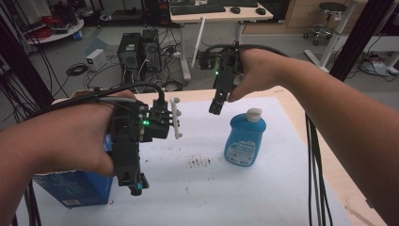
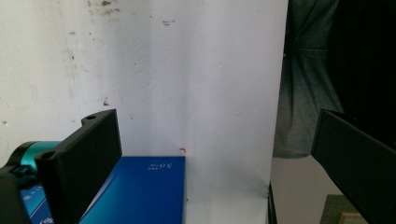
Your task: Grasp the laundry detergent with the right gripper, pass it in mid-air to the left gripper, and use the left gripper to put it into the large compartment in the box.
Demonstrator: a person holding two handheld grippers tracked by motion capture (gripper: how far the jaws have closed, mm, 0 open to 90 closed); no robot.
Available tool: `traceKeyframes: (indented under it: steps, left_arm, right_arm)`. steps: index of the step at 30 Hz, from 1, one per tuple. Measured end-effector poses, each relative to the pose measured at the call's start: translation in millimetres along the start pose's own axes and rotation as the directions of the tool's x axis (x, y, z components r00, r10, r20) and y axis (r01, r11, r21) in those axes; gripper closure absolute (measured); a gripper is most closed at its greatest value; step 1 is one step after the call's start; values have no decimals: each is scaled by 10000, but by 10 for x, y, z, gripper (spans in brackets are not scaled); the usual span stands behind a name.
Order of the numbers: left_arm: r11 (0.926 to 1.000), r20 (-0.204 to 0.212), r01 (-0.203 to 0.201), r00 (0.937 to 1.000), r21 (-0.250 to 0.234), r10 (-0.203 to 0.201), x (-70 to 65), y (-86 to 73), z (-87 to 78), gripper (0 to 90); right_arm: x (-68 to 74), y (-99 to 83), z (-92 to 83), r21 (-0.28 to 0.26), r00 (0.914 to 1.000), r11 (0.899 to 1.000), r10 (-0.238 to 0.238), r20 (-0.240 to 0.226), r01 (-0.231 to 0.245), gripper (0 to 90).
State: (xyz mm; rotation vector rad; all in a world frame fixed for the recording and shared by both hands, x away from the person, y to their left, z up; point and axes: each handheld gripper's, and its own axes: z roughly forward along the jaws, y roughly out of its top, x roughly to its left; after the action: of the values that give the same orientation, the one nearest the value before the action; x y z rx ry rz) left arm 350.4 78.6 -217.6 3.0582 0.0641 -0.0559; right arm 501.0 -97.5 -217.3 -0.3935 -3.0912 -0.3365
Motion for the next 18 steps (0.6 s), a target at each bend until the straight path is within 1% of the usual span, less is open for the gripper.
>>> traceKeyframes:
  steps: [1, 2, 3, 4, 5, 6, 7, 8, 9, 10, 12, 13, 14, 16, 17, 18]
  left_arm:
    - [10000, -8, -19, 10000, 37, 19, 2, 0, 0, 17]
    - [10000, 16, 29, 10000, 13, -29, -2, -1, 5, 17]
    - [10000, 41, 33, 10000, 23, -33, -3, -1, 7, 17]
    - [10000, 50, -9, 10000, 50, 9, -1, 1, 9, 17]
    - [10000, 43, 11, 10000, 44, -11, -3, 1, 15, 17]
    - [10000, 43, 11, 10000, 44, -11, -3, 1, 15, 17]
    - [9999, 97, 99, 9999, 97, -99, -6, 5, 36, 17]
    - [9999, 97, 99, 9999, 97, -99, -6, 5, 36, 17]
    - [9999, 91, 22, 10000, 125, -23, -1, 10, 43, 17]
    - [9999, 124, 38, 9999, 146, -40, -2, 14, 50, 17]
    - [9998, 109, -4, 9999, 202, 2, -4, 30, 63, 17]
    - [9998, 109, -4, 9999, 202, 2, -4, 30, 63, 17]
    - [9999, 118, 35, 9999, 167, -37, -8, 35, 70, 17]
    - [9998, 120, 25, 9999, 212, -27, -10, 48, 74, 17]
    - [9998, 120, 25, 9999, 212, -27, -10, 48, 74, 17]
    - [9997, 142, -14, 9999, 240, 10, -14, 61, 83, 17]
  right_arm:
    - [-32, -25, -11, -341, 9999, 9994, 111, 93, -108, 21]
    - [-61, -52, -26, -637, 9991, 9975, 324, 273, -306, 21]
    - [-97, -83, -41, -946, 9984, 9946, 459, 328, -427, 21]
    - [-121, -120, -60, -1198, 9966, 9903, 752, 339, -707, 21]
    - [-146, -157, -75, -1432, 9942, 9852, 1007, 386, -943, 21]
    - [-146, -157, -75, -1432, 9942, 9852, 1007, 386, -943, 21]
    - [-212, -277, -104, -1959, 9867, 9699, 1562, 441, -1448, 21]
    - [-221, -306, -107, -2022, 9843, 9666, 1701, 472, -1574, 21]
    - [-221, -306, -107, -2022, 9843, 9666, 1701, 472, -1574, 21]
    - [-243, -385, -111, -2133, 9792, 9605, 1946, 567, -1786, 21]
    - [-251, -467, -114, -2226, 9758, 9556, 2108, 574, -1934, 21]
    - [-251, -467, -114, -2226, 9758, 9556, 2108, 574, -1934, 21]
    - [-254, -512, -117, -2276, 9735, 9530, 2196, 635, -2001, 21]
    - [-252, -605, -126, -2427, 9698, 9454, 2374, 555, -2175, 21]
    - [-252, -605, -126, -2427, 9698, 9454, 2374, 555, -2175, 21]
    - [-250, -776, -159, -2792, 9652, 9316, 2564, 512, -2327, 21]
